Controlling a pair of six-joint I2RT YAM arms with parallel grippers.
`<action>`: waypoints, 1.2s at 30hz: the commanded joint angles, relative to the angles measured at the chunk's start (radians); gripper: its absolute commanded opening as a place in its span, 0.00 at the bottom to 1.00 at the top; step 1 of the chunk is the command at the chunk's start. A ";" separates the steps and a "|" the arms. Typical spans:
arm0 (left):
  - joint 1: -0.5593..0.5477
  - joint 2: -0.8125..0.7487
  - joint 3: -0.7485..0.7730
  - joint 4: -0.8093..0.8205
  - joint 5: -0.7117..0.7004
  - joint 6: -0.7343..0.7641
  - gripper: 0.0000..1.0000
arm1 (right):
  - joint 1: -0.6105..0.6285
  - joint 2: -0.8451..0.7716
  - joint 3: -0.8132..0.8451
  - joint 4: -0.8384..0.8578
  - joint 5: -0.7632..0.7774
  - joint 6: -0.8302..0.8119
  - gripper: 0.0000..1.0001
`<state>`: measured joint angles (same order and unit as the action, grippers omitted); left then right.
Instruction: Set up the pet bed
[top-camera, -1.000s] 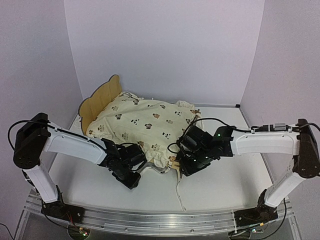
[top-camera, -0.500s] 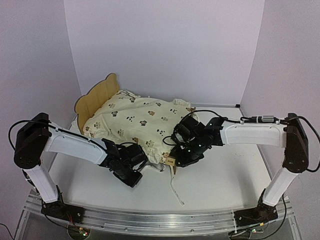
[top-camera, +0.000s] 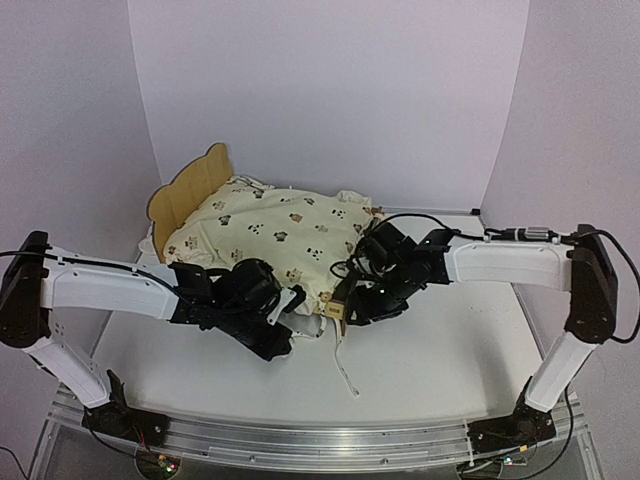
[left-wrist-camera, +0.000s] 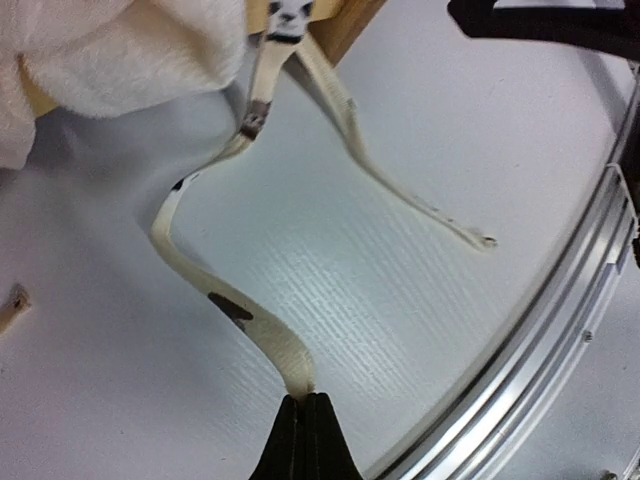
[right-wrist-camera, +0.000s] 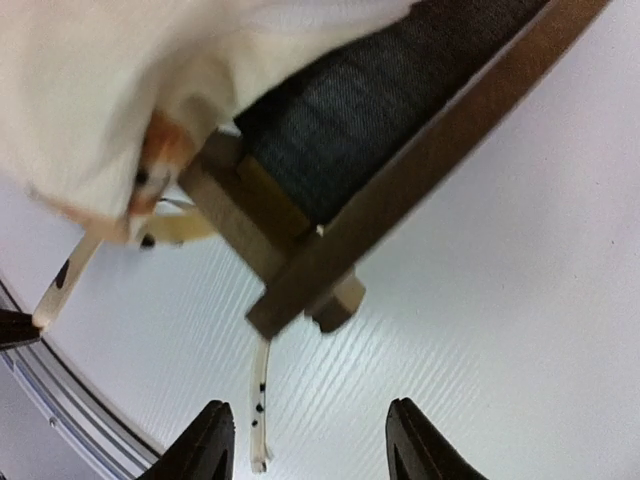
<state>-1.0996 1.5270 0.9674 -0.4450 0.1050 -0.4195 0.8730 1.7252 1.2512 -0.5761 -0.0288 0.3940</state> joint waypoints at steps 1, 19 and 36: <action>-0.032 0.006 0.091 0.078 0.128 0.020 0.00 | 0.001 -0.193 -0.076 0.005 -0.063 0.035 0.66; -0.144 0.216 0.366 0.212 0.322 0.080 0.00 | 0.001 -0.389 -0.359 0.188 -0.244 0.461 0.75; -0.156 0.221 0.353 0.202 0.251 0.058 0.01 | 0.001 -0.307 -0.438 0.420 -0.424 0.526 0.00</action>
<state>-1.2514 1.7687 1.3079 -0.2602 0.3910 -0.3584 0.8730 1.4231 0.8268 -0.2182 -0.4186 0.9282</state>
